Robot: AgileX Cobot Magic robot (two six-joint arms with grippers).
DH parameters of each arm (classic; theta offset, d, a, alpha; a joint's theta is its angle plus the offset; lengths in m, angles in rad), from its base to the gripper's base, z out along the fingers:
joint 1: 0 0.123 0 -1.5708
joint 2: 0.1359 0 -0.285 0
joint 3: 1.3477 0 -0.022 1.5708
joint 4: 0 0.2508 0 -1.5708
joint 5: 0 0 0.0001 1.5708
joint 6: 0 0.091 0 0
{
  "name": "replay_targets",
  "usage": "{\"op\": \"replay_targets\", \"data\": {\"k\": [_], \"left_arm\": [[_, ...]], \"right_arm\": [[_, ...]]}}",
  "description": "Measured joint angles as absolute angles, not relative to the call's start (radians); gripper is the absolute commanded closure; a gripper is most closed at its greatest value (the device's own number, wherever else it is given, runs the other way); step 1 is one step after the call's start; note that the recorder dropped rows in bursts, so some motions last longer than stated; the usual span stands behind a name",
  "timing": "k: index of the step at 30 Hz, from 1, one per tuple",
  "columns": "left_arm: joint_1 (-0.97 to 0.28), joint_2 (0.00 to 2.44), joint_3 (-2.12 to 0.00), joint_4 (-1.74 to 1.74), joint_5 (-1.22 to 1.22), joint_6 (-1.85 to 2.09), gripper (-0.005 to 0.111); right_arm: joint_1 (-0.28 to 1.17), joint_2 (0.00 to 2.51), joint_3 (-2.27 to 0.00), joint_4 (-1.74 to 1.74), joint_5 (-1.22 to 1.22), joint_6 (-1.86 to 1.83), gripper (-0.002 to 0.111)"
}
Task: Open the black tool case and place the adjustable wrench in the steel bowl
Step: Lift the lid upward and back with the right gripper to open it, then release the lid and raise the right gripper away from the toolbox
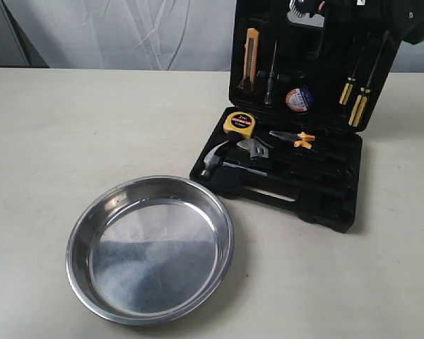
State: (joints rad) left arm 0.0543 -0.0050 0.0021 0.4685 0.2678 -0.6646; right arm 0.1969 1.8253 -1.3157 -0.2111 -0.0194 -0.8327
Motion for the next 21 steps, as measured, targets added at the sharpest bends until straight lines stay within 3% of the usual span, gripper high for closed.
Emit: {"op": "replay_targets", "data": {"k": [1, 4, 13, 15, 21], "left_arm": [[0.054, -0.005, 0.002, 0.468, 0.268, -0.665, 0.106], [0.054, -0.005, 0.002, 0.468, 0.266, -0.665, 0.106], [0.054, -0.005, 0.002, 0.468, 0.264, -0.665, 0.106], [0.054, -0.005, 0.002, 0.468, 0.264, -0.665, 0.106], [0.054, -0.005, 0.002, 0.468, 0.264, -0.665, 0.106]], "right_arm": [[0.193, 1.828, -1.317, -0.186, -0.022, -0.833, 0.078], [0.172, 1.838, -1.329, -0.064, 0.000, -0.833, 0.061], [0.145, 1.843, -1.367, 0.115, 0.042, -0.833, 0.064], [0.145, 1.840, -1.367, 0.166, 0.083, -0.833, 0.070], [0.145, 1.819, -1.367, 0.322, 0.290, -0.833, 0.109]]}}
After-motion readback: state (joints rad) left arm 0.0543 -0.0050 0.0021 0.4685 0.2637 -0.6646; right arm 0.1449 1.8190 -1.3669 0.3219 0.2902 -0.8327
